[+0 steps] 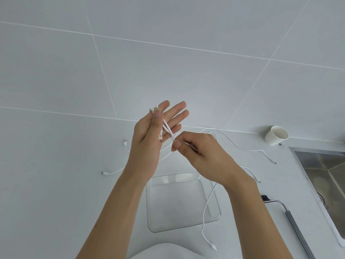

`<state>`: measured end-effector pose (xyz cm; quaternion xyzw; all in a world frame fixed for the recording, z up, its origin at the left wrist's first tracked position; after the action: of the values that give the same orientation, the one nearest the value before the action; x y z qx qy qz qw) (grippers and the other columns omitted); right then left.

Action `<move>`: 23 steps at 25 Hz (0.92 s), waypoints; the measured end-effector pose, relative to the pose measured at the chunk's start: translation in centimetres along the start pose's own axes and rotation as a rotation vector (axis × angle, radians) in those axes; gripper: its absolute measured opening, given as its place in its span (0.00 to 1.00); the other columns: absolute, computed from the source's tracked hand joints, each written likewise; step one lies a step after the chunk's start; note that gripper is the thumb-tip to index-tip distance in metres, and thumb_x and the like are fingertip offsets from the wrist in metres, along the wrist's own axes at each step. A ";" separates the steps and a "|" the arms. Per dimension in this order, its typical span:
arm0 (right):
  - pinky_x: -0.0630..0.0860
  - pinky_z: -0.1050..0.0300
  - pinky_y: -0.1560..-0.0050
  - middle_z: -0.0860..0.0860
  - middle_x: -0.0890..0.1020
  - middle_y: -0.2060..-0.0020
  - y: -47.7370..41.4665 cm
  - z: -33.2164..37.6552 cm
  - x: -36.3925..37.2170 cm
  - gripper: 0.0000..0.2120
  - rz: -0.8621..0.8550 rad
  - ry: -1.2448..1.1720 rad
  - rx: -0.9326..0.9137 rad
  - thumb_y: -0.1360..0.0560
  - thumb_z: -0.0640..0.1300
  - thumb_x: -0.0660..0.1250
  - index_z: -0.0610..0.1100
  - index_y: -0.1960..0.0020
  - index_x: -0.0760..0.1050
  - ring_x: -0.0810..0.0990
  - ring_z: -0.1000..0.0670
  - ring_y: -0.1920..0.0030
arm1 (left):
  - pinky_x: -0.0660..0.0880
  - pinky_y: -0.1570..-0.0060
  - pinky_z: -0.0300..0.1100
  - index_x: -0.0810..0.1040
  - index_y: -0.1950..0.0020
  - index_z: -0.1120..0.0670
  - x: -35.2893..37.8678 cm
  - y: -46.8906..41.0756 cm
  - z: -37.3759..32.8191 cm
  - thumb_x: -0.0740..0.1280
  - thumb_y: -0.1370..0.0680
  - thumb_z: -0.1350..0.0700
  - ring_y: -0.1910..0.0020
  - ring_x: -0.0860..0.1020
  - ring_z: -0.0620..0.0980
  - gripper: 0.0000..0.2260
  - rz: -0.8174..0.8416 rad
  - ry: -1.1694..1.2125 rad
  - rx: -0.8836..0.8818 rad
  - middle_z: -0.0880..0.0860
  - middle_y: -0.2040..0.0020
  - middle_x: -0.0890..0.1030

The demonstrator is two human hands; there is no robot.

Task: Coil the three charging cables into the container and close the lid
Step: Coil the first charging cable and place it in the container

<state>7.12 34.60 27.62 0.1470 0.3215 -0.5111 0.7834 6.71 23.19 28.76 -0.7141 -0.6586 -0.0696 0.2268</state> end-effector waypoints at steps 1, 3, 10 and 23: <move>0.62 0.66 0.70 0.54 0.66 0.76 0.1 0.1 -0.1 0.11 -0.002 0.019 0.002 0.17 0.49 0.61 0.49 0.55 0.79 0.65 0.54 0.73 | 0.77 0.47 0.37 0.68 0.30 0.61 0.0 0.0 0.1 0.51 0.16 0.50 0.39 0.81 0.50 0.20 -0.002 -0.012 0.007 0.49 0.39 0.83; 0.61 0.65 0.70 0.53 0.66 0.76 0.4 0.2 -0.4 0.11 -0.004 0.032 0.008 0.17 0.49 0.61 0.49 0.55 0.78 0.65 0.54 0.74 | 0.77 0.46 0.38 0.66 0.29 0.62 -0.1 0.0 0.2 0.52 0.16 0.51 0.38 0.80 0.50 0.21 -0.005 -0.012 0.018 0.50 0.38 0.82; 0.62 0.61 0.69 0.53 0.69 0.75 1.0 0.3 -1.7 0.11 -0.032 0.096 0.047 0.17 0.50 0.60 0.51 0.55 0.77 0.66 0.53 0.72 | 0.75 0.39 0.38 0.64 0.26 0.60 0.6 -0.8 0.9 0.53 0.16 0.53 0.33 0.76 0.48 0.20 -0.004 0.035 0.034 0.50 0.33 0.78; 0.60 0.68 0.72 0.56 0.68 0.76 1.4 4.2 -9.2 0.12 -0.265 -0.004 -0.077 0.18 0.49 0.64 0.50 0.60 0.77 0.63 0.56 0.74 | 0.72 0.43 0.29 0.74 0.35 0.51 3.4 -3.8 -0.4 0.51 0.15 0.46 0.43 0.76 0.27 0.17 0.150 -0.534 0.078 0.40 0.42 0.81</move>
<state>7.39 39.38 36.63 0.0721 0.3560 -0.5978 0.7147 3.47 26.20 31.32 -0.7448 -0.6424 0.1632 0.0770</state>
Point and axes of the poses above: each hand's wrist, its own y-axis away from the middle knuckle, its own x-axis out of the palm, z = x × y, the point moved 9 cm from there along -y, towards the middle knuckle
